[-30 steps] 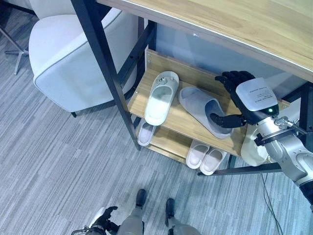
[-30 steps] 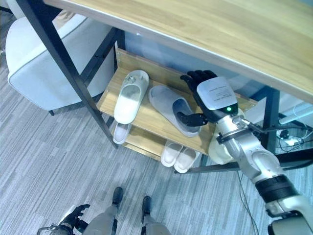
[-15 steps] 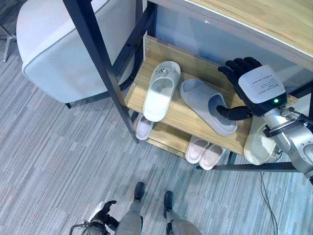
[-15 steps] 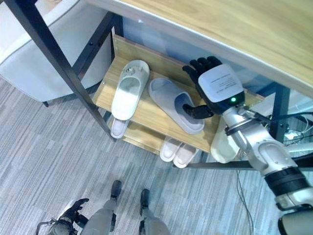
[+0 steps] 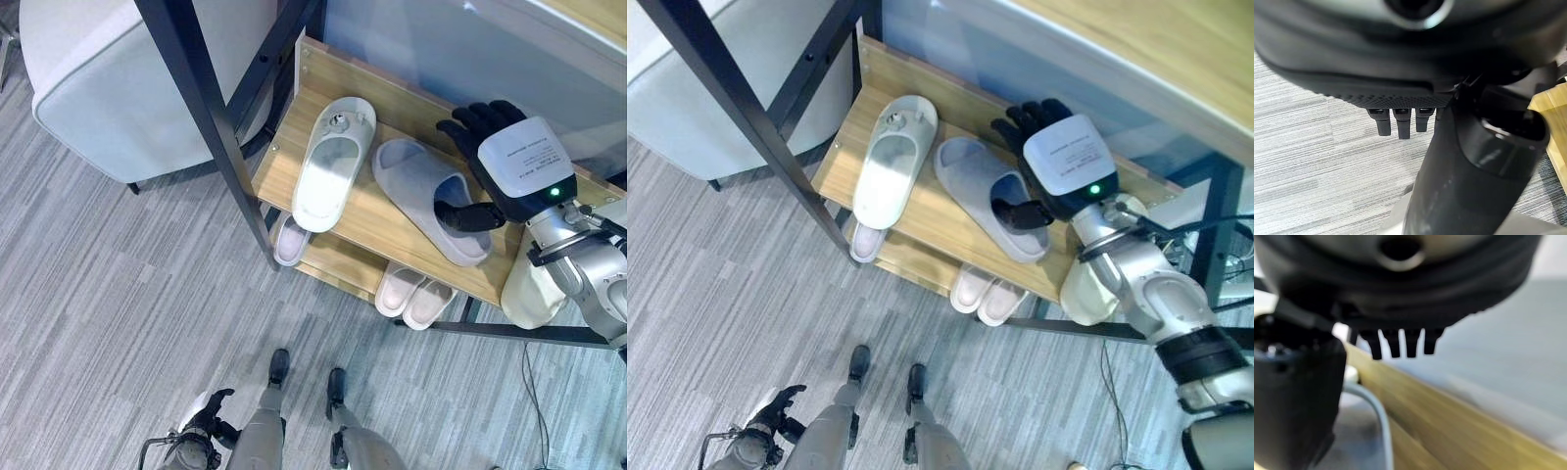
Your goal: Arrange the slippers neatly on the shoe rack.
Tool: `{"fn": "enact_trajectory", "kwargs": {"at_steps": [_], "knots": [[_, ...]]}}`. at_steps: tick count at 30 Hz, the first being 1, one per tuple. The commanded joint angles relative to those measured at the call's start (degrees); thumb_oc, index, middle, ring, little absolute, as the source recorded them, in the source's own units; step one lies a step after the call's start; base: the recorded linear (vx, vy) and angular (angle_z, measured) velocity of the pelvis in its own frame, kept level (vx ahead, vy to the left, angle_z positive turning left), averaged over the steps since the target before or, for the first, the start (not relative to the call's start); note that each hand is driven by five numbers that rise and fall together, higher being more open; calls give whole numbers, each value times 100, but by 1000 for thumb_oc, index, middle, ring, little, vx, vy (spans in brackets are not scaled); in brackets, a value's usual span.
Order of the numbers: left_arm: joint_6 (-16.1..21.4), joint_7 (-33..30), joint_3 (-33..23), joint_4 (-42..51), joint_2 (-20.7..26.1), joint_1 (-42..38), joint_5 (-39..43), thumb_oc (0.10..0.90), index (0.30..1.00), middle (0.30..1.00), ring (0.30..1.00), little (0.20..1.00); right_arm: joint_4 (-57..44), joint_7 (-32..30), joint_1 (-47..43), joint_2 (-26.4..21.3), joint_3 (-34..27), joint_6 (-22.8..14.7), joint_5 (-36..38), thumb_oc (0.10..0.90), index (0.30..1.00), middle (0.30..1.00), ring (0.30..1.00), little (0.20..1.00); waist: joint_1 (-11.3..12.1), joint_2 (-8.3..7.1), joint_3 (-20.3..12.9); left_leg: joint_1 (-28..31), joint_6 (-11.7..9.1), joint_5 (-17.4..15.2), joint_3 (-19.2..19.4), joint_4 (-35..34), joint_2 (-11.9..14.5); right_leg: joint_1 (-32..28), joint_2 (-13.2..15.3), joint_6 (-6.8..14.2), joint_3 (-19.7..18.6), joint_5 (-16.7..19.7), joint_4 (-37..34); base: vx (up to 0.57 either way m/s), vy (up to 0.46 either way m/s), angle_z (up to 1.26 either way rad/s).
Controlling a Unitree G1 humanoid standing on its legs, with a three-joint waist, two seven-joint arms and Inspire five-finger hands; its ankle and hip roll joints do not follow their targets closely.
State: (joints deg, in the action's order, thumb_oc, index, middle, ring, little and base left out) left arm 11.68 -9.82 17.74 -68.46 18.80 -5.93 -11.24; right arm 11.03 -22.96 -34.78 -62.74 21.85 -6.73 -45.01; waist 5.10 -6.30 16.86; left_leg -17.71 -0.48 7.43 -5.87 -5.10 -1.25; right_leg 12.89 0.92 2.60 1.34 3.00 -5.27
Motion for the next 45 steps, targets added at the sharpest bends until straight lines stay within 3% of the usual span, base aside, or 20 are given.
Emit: {"fn": "enact_trajectory", "kwargs": {"at_steps": [1,5,6,7,8,9,13,20,28,33,39,42,45], "knots": [[246,-36,307,-54,-147,33,125,800,900,900,900,900,-57,-529,-819,-412,-50,257,-27,800,900,900,900,900,174,-208,-336,19,-276,-480,10,42,76,9,480,781,-294,-28,27,-8,-4,5],[242,-47,329,-24,-141,-9,126,800,900,900,900,900,19,-557,-1053,-390,112,319,-84,800,900,900,900,900,208,-221,-295,-59,-281,-471,4,49,56,71,484,786,-289,-12,27,-6,1,6],[242,-47,327,-24,-143,-10,126,800,900,900,900,900,24,-558,-1063,-390,121,320,-84,733,799,799,799,799,207,-221,-296,-61,-281,-471,4,49,56,73,484,786,-289,-12,27,-3,4,9],[254,-56,342,26,-139,-16,114,800,900,900,900,900,34,-547,-1086,-390,139,327,-99,475,413,413,413,413,215,-223,-290,-88,-287,-468,-1,48,53,96,493,792,-284,-8,27,0,3,6],[254,-56,342,28,-139,-15,114,800,900,900,900,900,36,-548,-1089,-390,142,327,-98,414,321,321,321,321,214,-223,-292,-91,-287,-468,-2,48,53,98,493,792,-284,-8,27,-2,5,5],[260,-59,347,65,-141,-20,119,800,900,900,900,900,30,-555,-1066,-389,131,327,-92,400,300,300,300,300,214,-222,-284,-101,-291,-465,-3,49,54,110,499,796,-268,-6,27,2,5,3],[262,-70,351,139,-160,-17,140,800,900,900,900,900,-22,-546,-749,-289,-103,301,10,400,300,300,300,300,214,-218,-281,-100,-296,-472,-24,44,43,112,511,804,-241,-6,27,0,0,0],[234,-85,313,288,-194,10,141,800,900,900,900,900,-293,-588,464,78,-1157,216,444,400,300,300,300,300,164,-236,-256,-18,-271,-512,-78,48,14,14,518,807,-200,-11,27,0,0,0],[123,4,117,302,-216,169,2,800,900,900,900,900,-1147,-510,2026,820,-2307,78,586,400,300,300,300,300,79,-223,-429,314,-168,-650,-67,52,-2,-282,550,815,-173,-59,27,30,15,0],[40,39,8,298,-213,249,-43,800,900,900,900,900,-1915,-459,2477,1542,-2515,-159,910,400,300,300,300,300,52,-204,-610,564,-88,-762,-6,66,-15,-489,555,815,-217,-90,33,38,45,-4],[-21,97,-133,239,-206,373,-107,800,900,900,900,900,-2573,-233,2987,1954,-2623,-386,1010,400,300,300,300,300,12,-202,-787,830,-26,-872,97,94,-21,-725,564,826,-281,-116,40,39,60,-5],[-54,120,-250,265,-213,529,-123,800,900,900,900,900,-3113,203,3571,2621,-2405,-812,1883,400,300,300,300,300,-114,-158,-965,1087,60,-1094,301,373,-31,-988,576,828,-447,-132,87,16,118,-33],[-57,115,-354,267,-219,609,-73,800,900,900,900,900,-3242,599,3975,2855,-2211,-986,2349,400,300,300,300,300,-197,-103,-1051,1278,79,-1148,462,414,-16,-1075,578,832,-544,-127,162,-29,99,-35]]}}
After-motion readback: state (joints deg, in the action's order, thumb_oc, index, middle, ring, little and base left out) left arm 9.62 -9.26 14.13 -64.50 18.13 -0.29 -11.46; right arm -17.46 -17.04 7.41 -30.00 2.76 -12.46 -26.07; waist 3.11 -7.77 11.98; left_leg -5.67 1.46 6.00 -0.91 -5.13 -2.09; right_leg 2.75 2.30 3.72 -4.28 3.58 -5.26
